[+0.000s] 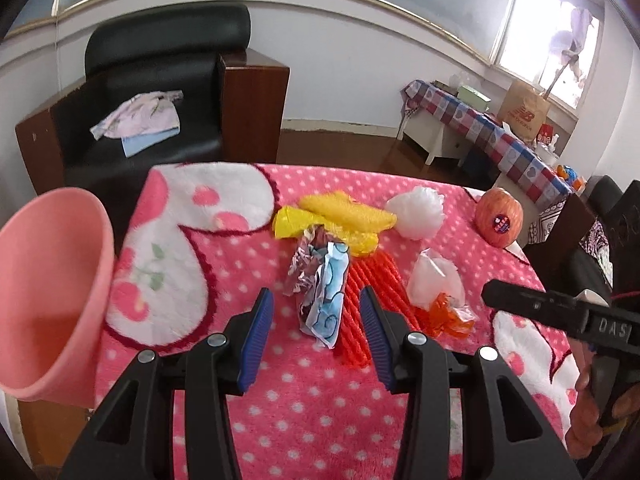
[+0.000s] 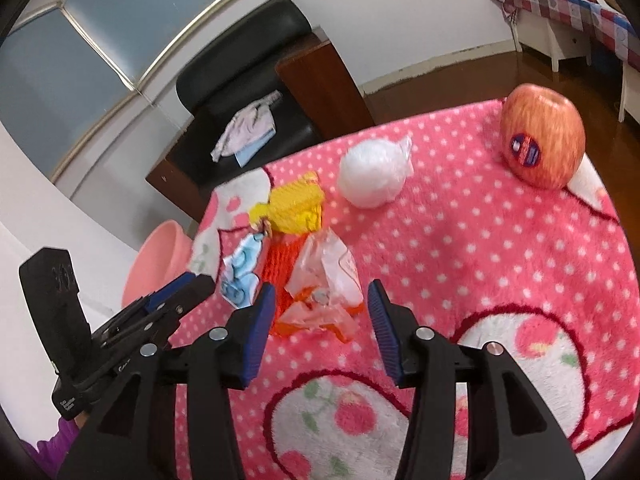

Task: Collect trash
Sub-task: 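Grasp the foil wrapper with left tool while right tool grasps clear plastic bag, then carry both items over the pink bucket and open both tools to drop them, then return both tools to the table and grasp the red foam net with left tool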

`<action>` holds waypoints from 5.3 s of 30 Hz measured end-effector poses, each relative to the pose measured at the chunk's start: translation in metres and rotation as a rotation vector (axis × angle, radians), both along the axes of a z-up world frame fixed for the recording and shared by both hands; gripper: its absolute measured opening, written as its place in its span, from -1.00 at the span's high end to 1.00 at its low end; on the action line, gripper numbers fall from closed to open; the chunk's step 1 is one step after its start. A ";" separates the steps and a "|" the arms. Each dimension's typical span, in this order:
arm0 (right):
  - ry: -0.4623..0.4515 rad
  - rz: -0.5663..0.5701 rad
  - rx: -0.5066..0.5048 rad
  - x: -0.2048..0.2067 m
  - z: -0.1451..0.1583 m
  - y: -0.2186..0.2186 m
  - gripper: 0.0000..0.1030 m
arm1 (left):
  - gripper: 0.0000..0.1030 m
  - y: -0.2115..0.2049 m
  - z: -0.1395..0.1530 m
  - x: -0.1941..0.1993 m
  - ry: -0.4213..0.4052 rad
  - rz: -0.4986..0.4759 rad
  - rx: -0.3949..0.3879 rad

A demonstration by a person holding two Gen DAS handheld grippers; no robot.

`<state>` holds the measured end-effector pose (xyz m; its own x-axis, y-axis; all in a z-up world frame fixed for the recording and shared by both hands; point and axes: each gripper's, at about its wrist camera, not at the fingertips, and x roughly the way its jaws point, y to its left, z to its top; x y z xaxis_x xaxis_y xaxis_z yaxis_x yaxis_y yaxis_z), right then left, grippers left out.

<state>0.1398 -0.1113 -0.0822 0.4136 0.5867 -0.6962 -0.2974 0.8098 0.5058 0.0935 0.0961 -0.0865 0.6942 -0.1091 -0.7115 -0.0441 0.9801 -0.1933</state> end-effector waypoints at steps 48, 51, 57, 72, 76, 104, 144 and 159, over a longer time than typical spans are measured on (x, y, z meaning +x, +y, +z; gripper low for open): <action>-0.156 0.033 0.024 -0.023 0.016 0.000 0.15 | 0.97 -0.010 0.026 -0.034 -0.084 0.130 0.052; -0.186 0.047 0.034 -0.029 0.026 -0.007 0.15 | 0.96 -0.019 0.034 -0.040 -0.098 0.160 0.081; -0.185 0.035 0.074 -0.038 0.036 -0.023 0.15 | 0.96 -0.027 0.051 -0.055 -0.112 0.226 0.119; -0.232 0.000 0.116 -0.074 0.062 -0.012 0.15 | 0.96 -0.003 0.081 -0.100 -0.191 0.259 0.142; -0.237 0.003 0.121 -0.073 0.062 0.006 0.15 | 0.96 0.012 0.082 -0.105 -0.196 0.265 0.150; -0.211 0.309 0.124 -0.037 0.065 0.232 0.15 | 0.96 0.178 0.046 -0.100 -0.132 0.486 0.140; -0.077 0.358 0.041 -0.034 0.011 0.283 0.01 | 0.29 0.199 0.028 -0.127 -0.081 0.499 0.098; -0.193 0.263 -0.021 -0.084 0.033 0.163 0.01 | 0.27 0.111 0.054 -0.144 -0.147 0.400 0.096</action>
